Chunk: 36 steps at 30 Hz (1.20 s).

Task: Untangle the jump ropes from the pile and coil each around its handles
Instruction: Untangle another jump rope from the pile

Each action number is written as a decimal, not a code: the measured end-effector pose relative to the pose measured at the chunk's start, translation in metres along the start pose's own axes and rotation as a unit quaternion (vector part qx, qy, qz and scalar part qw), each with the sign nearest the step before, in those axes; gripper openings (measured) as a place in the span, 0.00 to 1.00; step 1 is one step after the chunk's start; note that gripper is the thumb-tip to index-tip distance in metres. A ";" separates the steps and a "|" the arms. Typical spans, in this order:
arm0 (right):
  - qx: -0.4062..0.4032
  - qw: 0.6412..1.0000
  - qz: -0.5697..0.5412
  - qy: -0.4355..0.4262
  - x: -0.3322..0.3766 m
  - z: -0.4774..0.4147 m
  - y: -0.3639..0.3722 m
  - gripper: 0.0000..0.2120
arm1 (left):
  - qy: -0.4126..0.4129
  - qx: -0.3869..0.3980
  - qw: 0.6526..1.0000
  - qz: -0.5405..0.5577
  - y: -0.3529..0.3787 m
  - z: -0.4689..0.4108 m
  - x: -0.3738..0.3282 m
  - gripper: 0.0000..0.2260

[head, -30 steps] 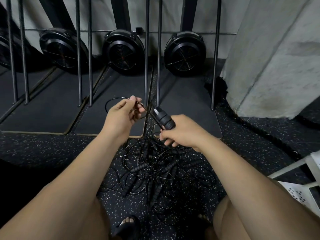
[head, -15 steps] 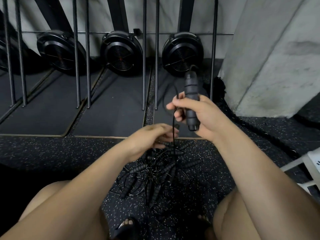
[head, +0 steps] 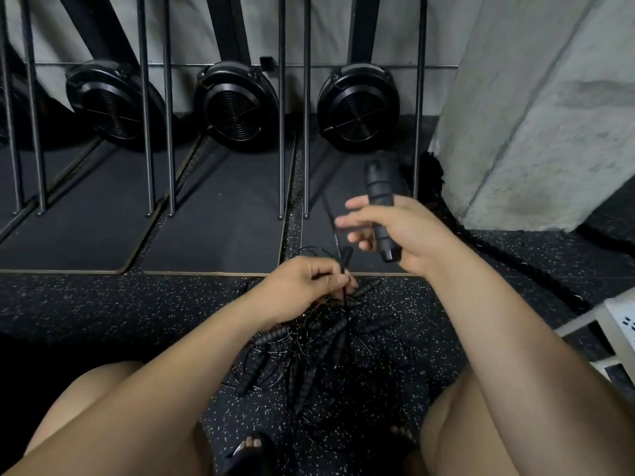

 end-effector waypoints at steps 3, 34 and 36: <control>0.050 0.994 0.085 0.049 -0.009 0.001 0.011 0.17 | 0.016 -0.054 0.998 0.033 -0.012 0.004 -0.006 0.11; 0.043 0.984 -0.106 -0.135 0.016 0.011 0.019 0.08 | -0.028 -0.010 0.999 -0.039 0.000 -0.008 0.013 0.11; 0.021 0.980 -0.137 -0.145 0.016 0.009 0.012 0.07 | -0.025 0.003 0.996 -0.083 0.009 -0.010 0.018 0.07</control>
Point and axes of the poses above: each hand's wrist, its own z-axis away from the middle knuckle, its own y-axis out of the palm, x = y × z, the point moved 2 cm from there along -z, towards the middle knuckle, and after that the axes turned 11 degrees about x, right-handed, at the moved point
